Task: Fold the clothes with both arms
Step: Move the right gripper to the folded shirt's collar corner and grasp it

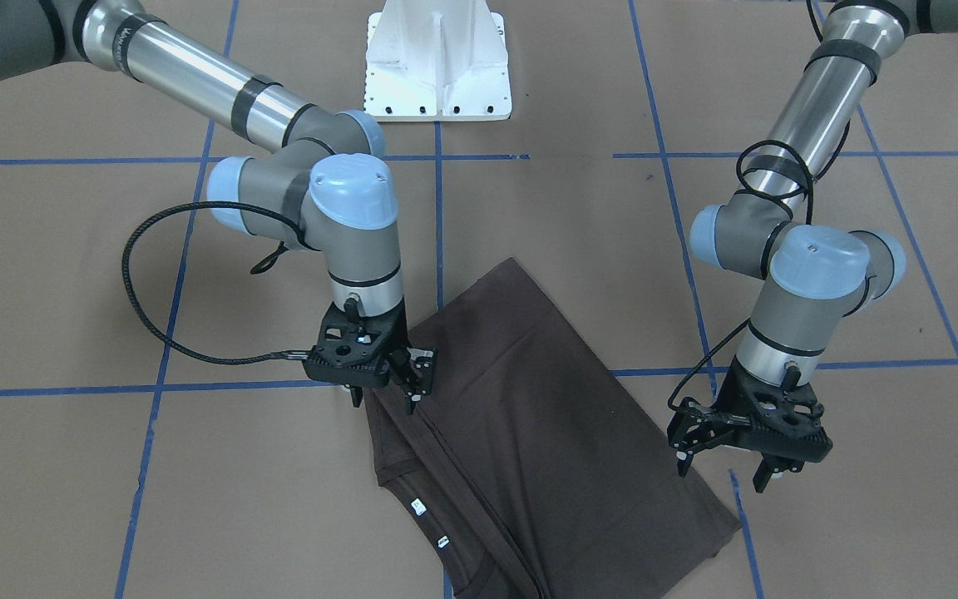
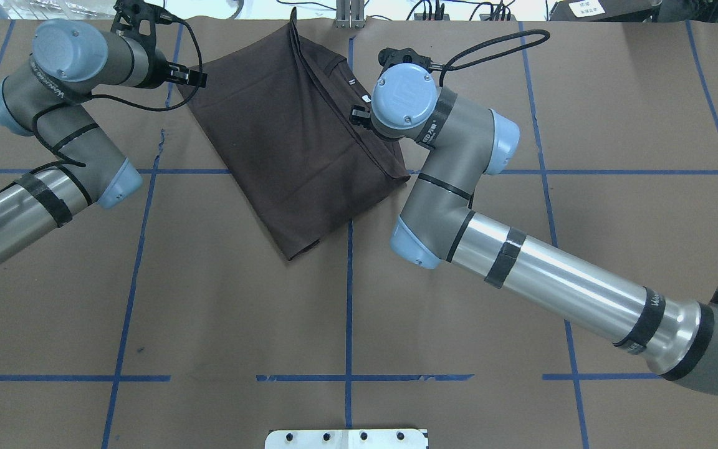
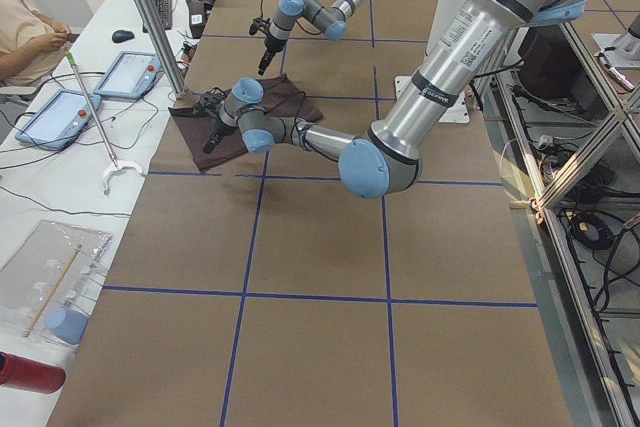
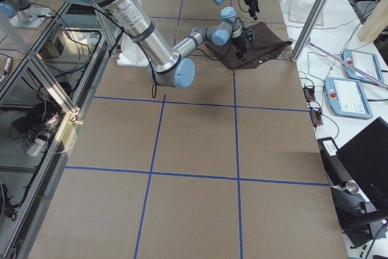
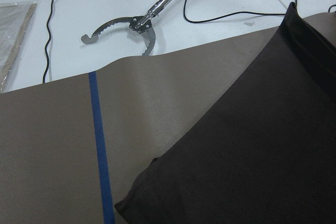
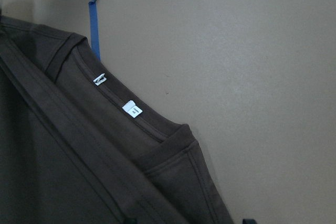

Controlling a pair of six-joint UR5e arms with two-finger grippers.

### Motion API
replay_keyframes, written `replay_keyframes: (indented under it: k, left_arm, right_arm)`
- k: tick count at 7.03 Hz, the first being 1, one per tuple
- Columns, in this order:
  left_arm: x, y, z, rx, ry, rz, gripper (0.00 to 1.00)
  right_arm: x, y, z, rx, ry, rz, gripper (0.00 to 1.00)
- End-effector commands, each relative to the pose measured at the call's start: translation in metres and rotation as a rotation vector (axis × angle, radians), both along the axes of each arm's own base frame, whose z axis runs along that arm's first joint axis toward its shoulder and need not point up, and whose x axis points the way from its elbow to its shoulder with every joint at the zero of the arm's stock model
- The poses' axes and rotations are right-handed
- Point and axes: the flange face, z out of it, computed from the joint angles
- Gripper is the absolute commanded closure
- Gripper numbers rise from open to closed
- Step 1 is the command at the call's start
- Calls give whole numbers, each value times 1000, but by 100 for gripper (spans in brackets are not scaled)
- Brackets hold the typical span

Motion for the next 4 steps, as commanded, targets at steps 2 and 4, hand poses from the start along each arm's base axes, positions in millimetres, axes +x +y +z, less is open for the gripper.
replay_keyframes:
  k: [2, 4]
  left_arm:
    - [0, 2, 2, -22, 15, -11, 0]
    - [-1, 1, 3, -24, 15, -14, 0]
  right_arm:
    - [-27, -7, 36, 53, 38, -34, 44]
    - [-34, -12, 53, 51, 65, -39, 45]
